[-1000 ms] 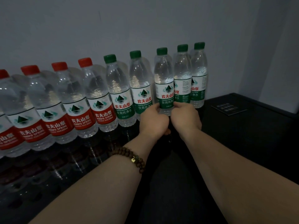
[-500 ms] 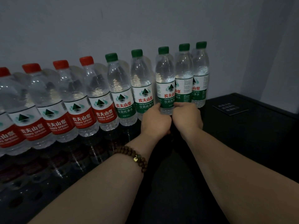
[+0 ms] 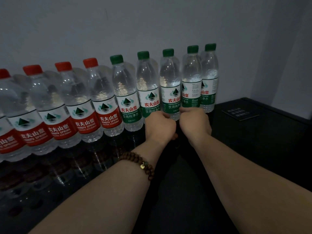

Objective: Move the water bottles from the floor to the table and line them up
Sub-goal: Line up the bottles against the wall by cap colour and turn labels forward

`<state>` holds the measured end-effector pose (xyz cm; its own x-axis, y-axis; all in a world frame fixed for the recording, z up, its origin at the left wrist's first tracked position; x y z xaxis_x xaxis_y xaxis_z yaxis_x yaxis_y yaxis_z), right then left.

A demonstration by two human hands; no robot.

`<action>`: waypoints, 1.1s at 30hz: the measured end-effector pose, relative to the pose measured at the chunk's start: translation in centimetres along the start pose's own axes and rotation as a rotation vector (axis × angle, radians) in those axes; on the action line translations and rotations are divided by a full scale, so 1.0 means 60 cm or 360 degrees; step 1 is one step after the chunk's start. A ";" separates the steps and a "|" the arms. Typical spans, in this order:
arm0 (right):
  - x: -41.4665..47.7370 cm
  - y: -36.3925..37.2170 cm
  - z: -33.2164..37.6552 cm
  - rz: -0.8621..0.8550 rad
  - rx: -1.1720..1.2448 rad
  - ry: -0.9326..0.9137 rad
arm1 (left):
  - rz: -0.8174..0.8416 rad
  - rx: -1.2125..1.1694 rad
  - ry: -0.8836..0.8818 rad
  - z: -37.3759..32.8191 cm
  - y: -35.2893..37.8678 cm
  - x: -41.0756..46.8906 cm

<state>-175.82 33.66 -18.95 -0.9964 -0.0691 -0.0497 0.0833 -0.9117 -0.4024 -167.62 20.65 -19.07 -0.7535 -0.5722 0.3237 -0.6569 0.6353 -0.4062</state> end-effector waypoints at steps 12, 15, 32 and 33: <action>-0.006 0.009 0.000 0.0058 0.0017 0.0036 | -0.0002 -0.0008 -0.0009 -0.001 -0.001 0.000; -0.001 0.008 -0.003 0.0036 0.0073 0.0023 | 0.0012 -0.0011 -0.0016 0.003 0.004 0.003; 0.054 -0.070 -0.039 -0.0411 0.0417 0.0188 | 0.0312 -0.0329 0.0152 -0.015 0.043 -0.001; 0.054 -0.064 -0.034 -0.0366 0.0335 0.0149 | 0.0318 -0.0345 0.0165 -0.016 0.044 -0.001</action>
<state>-179.33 37.77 -19.41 -0.9819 0.1770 -0.0669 -0.1590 -0.9635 -0.2154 -169.36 22.86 -19.36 -0.8597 -0.3761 0.3458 -0.4775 0.8320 -0.2824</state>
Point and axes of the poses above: each hand's wrist, its own x-axis towards the middle knuckle, its own y-axis out of the palm, z = x × y, the point moved 9 cm from there along x, towards the middle knuckle, and after that the axes turned 12 degrees about y, right-handed, at the moved point
